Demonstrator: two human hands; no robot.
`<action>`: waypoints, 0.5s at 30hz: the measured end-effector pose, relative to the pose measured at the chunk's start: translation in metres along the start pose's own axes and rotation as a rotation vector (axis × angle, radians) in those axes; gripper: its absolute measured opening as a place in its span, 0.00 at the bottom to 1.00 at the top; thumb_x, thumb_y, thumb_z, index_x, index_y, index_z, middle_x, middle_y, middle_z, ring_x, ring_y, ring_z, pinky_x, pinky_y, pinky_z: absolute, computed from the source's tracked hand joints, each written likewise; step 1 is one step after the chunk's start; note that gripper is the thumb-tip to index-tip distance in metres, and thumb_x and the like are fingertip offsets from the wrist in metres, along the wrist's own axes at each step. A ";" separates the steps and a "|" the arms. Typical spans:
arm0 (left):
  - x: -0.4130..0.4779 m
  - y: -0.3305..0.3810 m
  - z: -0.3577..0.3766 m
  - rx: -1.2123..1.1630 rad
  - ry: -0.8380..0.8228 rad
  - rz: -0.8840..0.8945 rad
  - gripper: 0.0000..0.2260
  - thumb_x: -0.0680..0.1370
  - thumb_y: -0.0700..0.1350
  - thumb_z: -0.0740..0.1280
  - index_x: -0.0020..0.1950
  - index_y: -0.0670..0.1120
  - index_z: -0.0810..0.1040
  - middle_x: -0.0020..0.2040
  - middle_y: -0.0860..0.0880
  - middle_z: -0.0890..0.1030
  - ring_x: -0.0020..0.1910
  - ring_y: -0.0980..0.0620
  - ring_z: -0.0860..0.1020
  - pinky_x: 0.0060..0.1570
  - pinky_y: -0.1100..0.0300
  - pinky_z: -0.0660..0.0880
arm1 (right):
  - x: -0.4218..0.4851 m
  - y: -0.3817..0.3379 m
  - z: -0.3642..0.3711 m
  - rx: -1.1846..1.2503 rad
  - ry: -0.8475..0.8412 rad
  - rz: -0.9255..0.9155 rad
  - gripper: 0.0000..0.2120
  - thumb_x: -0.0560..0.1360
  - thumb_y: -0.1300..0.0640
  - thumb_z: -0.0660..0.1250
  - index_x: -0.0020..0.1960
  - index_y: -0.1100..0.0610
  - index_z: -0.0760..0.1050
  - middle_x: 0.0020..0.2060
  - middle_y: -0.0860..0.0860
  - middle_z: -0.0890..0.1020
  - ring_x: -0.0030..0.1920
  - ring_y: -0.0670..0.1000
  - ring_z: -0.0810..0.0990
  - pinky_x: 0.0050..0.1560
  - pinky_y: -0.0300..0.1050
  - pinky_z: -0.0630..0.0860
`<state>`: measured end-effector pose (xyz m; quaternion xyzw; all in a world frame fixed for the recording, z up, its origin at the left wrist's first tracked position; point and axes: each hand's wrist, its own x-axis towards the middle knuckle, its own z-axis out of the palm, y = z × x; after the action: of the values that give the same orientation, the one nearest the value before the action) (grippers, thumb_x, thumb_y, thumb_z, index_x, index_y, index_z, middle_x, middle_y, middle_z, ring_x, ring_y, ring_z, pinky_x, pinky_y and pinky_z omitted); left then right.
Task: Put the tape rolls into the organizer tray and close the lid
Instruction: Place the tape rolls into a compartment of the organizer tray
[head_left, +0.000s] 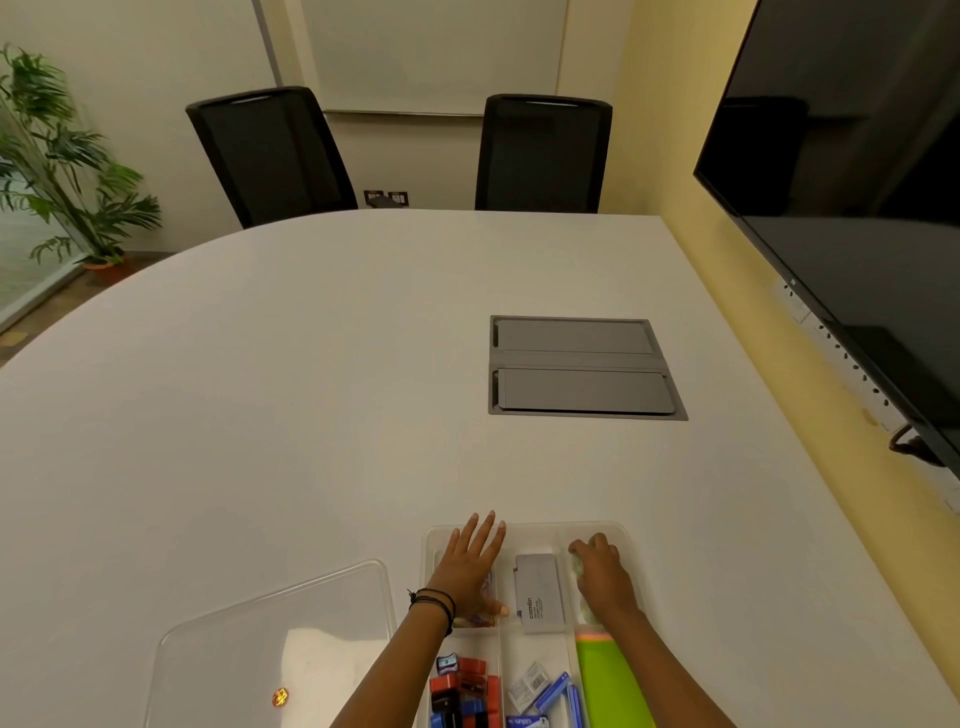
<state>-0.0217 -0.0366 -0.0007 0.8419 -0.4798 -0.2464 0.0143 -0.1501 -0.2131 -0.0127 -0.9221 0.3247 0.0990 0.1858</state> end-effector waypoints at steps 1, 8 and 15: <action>0.001 0.000 -0.001 0.000 -0.002 0.000 0.49 0.71 0.60 0.70 0.76 0.47 0.38 0.78 0.44 0.37 0.76 0.42 0.37 0.75 0.45 0.40 | 0.000 0.000 -0.001 -0.001 -0.003 0.002 0.21 0.75 0.71 0.57 0.65 0.56 0.68 0.62 0.57 0.70 0.61 0.54 0.70 0.51 0.45 0.77; 0.000 0.001 -0.001 0.008 0.000 -0.008 0.49 0.71 0.59 0.70 0.76 0.47 0.38 0.78 0.44 0.37 0.76 0.42 0.37 0.75 0.45 0.40 | -0.003 -0.001 -0.007 0.016 -0.025 -0.012 0.20 0.75 0.65 0.62 0.66 0.55 0.67 0.62 0.57 0.69 0.61 0.55 0.70 0.52 0.46 0.77; -0.005 0.009 -0.013 0.014 -0.030 -0.040 0.48 0.72 0.55 0.71 0.77 0.46 0.38 0.78 0.44 0.38 0.77 0.42 0.38 0.75 0.42 0.43 | -0.011 -0.002 -0.024 0.104 0.013 -0.027 0.23 0.76 0.53 0.63 0.69 0.56 0.64 0.64 0.57 0.69 0.64 0.56 0.70 0.58 0.47 0.74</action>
<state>-0.0253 -0.0397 0.0151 0.8477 -0.4647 -0.2557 -0.0037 -0.1557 -0.2150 0.0129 -0.9161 0.3179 0.0735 0.2330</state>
